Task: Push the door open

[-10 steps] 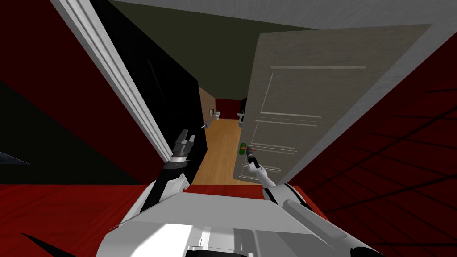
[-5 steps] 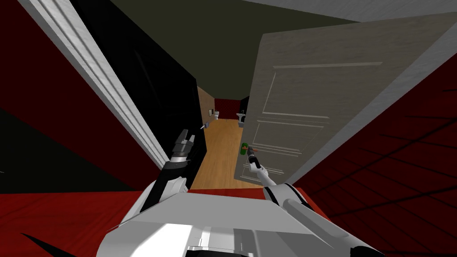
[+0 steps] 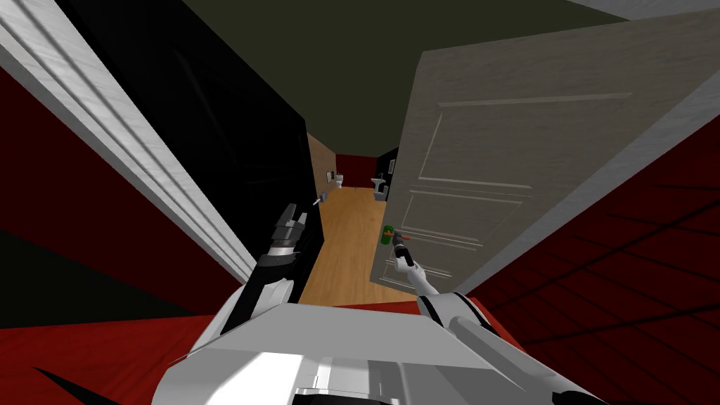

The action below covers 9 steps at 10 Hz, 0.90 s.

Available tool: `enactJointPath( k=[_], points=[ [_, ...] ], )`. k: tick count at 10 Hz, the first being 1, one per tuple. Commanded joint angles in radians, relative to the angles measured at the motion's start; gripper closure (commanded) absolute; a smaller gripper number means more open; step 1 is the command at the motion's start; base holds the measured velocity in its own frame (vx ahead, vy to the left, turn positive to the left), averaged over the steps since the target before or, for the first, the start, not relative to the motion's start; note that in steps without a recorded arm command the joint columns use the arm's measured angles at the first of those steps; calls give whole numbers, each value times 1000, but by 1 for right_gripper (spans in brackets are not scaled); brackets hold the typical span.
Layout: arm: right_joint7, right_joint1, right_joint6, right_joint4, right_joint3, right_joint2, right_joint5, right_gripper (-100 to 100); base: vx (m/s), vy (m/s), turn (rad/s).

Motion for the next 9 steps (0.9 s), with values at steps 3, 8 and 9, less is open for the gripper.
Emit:
enactJointPath(
  k=[3, 8, 9],
  points=[
    [8, 0, -12, 29, -35, -25, -12, 100, 138, 100, -67],
    [17, 3, -15, 1, -59, -37, -20, 100, 92, 53, -33],
    [17, 3, -15, 27, -59, -37, -20, 100, -5, -15, 32]
  ],
)
